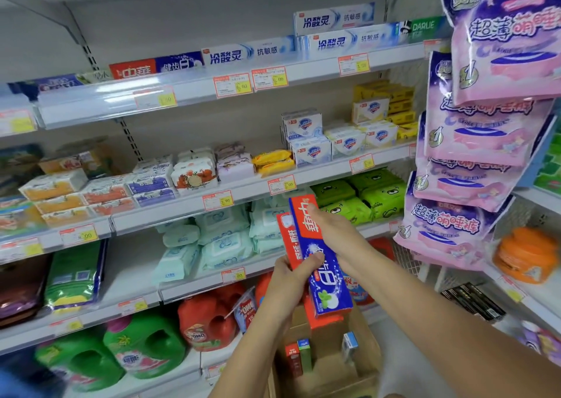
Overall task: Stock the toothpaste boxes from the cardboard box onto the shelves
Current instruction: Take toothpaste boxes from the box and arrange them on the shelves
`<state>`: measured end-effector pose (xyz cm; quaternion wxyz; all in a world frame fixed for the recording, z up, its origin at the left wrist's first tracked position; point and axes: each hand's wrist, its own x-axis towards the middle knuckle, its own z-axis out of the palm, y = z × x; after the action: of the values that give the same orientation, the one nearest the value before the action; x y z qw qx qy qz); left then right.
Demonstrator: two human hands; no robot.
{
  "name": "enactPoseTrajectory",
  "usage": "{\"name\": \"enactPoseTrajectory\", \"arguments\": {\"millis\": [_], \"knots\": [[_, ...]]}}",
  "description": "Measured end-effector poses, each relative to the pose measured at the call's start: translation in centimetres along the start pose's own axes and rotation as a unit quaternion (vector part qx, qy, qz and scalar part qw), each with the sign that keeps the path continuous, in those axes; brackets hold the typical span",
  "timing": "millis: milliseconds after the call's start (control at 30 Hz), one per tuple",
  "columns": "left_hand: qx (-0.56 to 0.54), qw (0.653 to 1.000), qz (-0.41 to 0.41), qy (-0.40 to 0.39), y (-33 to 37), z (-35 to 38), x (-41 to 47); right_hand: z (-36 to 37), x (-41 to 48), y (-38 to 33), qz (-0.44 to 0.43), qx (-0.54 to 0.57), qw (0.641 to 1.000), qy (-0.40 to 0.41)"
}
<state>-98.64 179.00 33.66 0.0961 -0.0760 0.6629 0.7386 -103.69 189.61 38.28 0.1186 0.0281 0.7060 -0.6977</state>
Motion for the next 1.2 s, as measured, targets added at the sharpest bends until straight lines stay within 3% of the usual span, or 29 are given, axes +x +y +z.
{"name": "enactPoseTrajectory", "arguments": {"millis": [100, 200, 333, 467, 567, 767, 867, 1033, 1200], "knots": [[-0.053, 0.994, 0.064, 0.076, 1.8, -1.1, 0.8, 0.5, -0.4, -0.9, -0.019, 0.020, 0.994, -0.108], [-0.014, 0.978, 0.162, 0.134, 5.1, -3.1, 1.3, 0.9, 0.3, -4.0, -0.051, -0.034, 0.981, -0.185], [-0.023, 0.953, 0.245, 0.177, 9.6, -6.0, 2.3, 3.7, 2.1, -10.1, -0.127, -0.133, 0.959, -0.214], [-0.093, 0.931, 0.282, 0.215, 14.4, -9.2, 3.4, 7.5, 2.8, -14.7, -0.255, -0.261, 0.905, -0.218], [-0.132, 0.927, 0.272, 0.225, 17.5, -11.4, 3.8, 9.8, 3.5, -17.7, -0.268, -0.268, 0.897, -0.229], [-0.092, 0.942, 0.217, 0.240, 23.4, -14.1, 3.2, 13.1, 6.7, -24.6, -0.156, -0.189, 0.931, -0.271], [-0.107, 0.947, 0.161, 0.255, 26.3, -15.5, 2.7, 13.5, 9.1, -29.2, -0.152, -0.205, 0.940, -0.225], [-0.148, 0.948, 0.094, 0.267, 28.8, -18.7, 1.9, 13.9, 14.8, -35.1, -0.226, -0.354, 0.896, -0.146], [-0.181, 0.948, 0.059, 0.255, 30.2, -20.3, 1.1, 15.6, 18.8, -36.6, -0.274, -0.495, 0.816, -0.120]]}}
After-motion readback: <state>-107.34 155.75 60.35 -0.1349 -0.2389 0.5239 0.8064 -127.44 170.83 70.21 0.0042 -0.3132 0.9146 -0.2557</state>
